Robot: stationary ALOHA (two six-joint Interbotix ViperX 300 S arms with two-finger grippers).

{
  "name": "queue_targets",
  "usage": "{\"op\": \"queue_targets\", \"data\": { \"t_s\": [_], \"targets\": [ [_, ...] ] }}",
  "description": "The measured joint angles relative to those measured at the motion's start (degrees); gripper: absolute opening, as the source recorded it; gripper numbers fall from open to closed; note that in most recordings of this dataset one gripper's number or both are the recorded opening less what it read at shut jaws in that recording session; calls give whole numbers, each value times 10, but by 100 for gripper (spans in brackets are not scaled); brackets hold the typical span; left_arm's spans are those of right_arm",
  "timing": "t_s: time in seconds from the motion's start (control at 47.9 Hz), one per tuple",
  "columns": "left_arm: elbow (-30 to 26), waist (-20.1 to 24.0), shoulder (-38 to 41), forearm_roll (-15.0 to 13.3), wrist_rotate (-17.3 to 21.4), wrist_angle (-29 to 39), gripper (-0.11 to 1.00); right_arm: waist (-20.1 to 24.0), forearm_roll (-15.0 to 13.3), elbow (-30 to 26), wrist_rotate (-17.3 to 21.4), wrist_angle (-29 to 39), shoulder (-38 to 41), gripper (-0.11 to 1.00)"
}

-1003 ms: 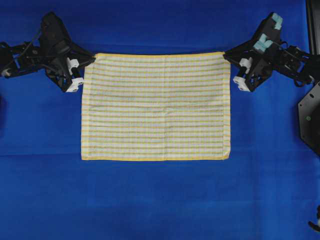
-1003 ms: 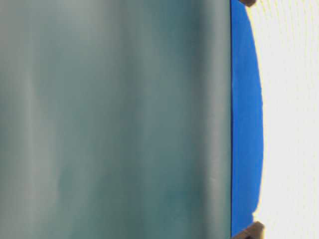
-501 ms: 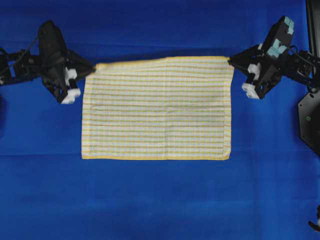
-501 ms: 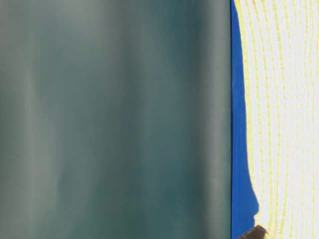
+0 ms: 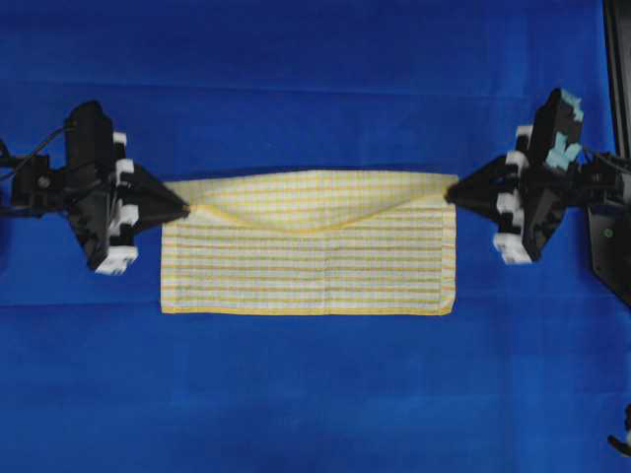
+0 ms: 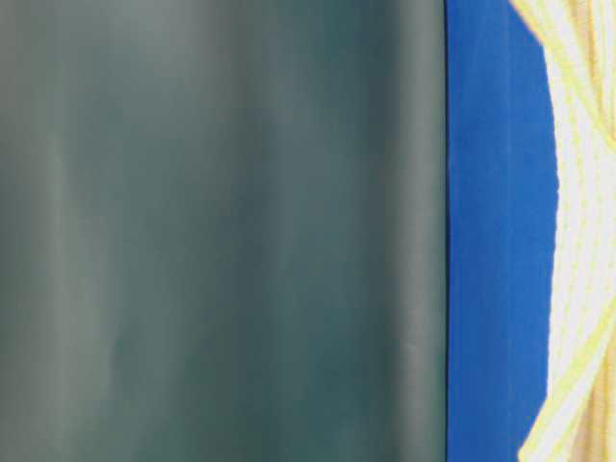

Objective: Fold the yellow towel.
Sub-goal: 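Lift the far corners and fold them toward the near edge, then lay the folded edge down and open both grippers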

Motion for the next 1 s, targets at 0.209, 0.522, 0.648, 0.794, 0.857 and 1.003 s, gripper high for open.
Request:
{"op": "queue_targets", "data": {
  "t_s": [0.209, 0.522, 0.648, 0.794, 0.857, 1.003],
  "targets": [
    [4, -62, -23, 0, -43, 2, 4, 72, 26, -1, 10, 7, 0, 6],
    [4, -85, -23, 0, -54, 19, 4, 114, 47, -6, 10, 16, 10, 6],
    [4, -85, -21, 0, -55, 43, 4, 122, 47, -14, 11, 17, 27, 6],
    [4, -85, -14, 0, -54, 58, 4, 134, 48, -29, 11, 18, 54, 6],
    [1, -86, -5, 0, -54, 59, 4, 137, 48, -36, 11, 22, 66, 6],
    [-11, -86, 14, 0, -51, 62, 4, 138, 49, -47, 11, 39, 79, 6]
  ]
}}
